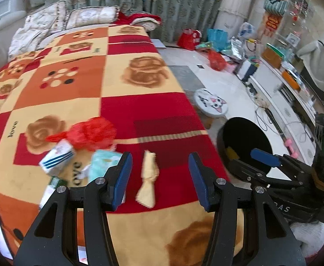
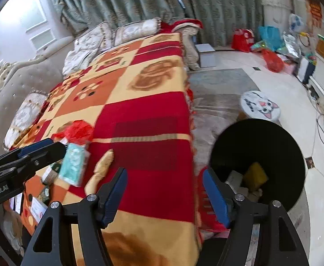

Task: Collect trash
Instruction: 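Move both grippers back over the trash on the bed, then grasp the beige crumpled cloth with the right gripper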

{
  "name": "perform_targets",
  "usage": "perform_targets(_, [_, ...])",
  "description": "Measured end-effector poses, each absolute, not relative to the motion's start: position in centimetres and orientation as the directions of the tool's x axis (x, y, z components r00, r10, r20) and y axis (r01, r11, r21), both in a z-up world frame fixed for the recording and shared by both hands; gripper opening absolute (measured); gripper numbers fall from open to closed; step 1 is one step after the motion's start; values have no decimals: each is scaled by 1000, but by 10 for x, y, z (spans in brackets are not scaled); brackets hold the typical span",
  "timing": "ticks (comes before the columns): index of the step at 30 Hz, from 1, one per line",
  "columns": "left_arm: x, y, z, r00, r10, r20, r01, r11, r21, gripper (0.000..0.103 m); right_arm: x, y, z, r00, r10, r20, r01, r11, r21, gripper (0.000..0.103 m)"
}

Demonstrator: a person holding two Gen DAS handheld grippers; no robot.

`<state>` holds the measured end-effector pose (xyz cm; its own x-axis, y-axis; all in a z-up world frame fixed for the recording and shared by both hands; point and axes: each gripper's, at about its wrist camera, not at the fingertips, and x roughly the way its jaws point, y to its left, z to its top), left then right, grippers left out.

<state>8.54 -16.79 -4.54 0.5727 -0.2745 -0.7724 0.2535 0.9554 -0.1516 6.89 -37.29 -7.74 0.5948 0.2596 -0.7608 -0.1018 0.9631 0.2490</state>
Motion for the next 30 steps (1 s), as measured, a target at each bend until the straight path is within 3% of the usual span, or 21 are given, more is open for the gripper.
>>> perform_targets(12, [82,-90,-54,597,-178,-782,130,984,-125,51,77,-307,-83,540,312,-782,-213,949,232,70])
perform_targets(21, [84,-43,-64,586,-125,-800,44,991,-123,51,100,-266,-120,462,364,-808,-265,927,266,70])
perform_targets(30, [107,-38,-74,554,-150,-818,42,987,-153,51,120,-246,-142,435,350,-830,-300,925,233,41])
